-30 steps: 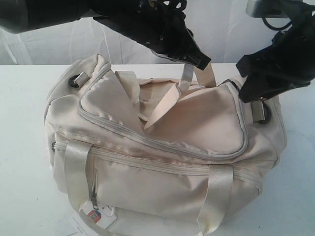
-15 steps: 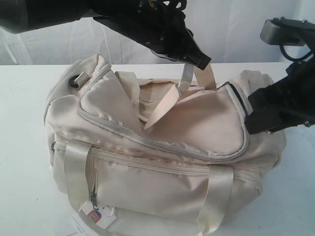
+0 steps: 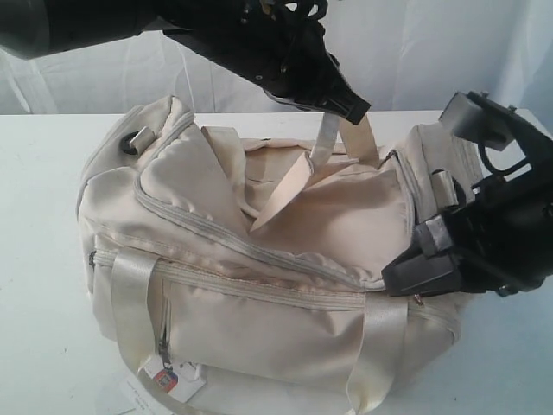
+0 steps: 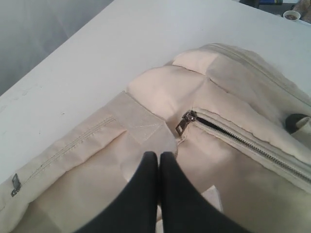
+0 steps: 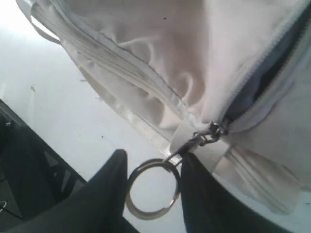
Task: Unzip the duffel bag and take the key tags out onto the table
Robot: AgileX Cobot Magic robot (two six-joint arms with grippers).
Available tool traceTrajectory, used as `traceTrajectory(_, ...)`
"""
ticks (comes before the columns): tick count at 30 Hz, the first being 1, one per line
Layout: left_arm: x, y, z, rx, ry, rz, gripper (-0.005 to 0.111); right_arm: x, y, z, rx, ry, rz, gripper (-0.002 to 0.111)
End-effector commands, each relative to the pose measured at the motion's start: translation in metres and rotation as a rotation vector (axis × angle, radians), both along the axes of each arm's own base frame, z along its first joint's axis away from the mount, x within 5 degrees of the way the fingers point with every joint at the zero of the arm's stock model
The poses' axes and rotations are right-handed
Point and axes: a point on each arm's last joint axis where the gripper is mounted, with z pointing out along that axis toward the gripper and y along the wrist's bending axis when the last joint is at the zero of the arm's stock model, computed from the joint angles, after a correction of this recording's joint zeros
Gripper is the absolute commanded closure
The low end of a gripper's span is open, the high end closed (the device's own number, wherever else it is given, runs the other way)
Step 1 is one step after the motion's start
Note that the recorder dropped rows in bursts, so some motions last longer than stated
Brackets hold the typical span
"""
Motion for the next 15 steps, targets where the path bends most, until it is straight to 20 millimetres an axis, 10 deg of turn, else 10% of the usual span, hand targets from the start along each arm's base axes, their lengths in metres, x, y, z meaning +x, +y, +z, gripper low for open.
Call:
traceTrajectory(1,-0.004,-0.001,0.002,-0.010,0.021,-0.003,0.107,-0.012,0.011,-0.005,0.056,0.030,0.059,0.108)
traceTrajectory(15,-0.007,0.000,-0.001,0.018,0.055,-0.014,0.097,-0.021,0.031,-0.009,0.072,-0.023,0.101,0.108)
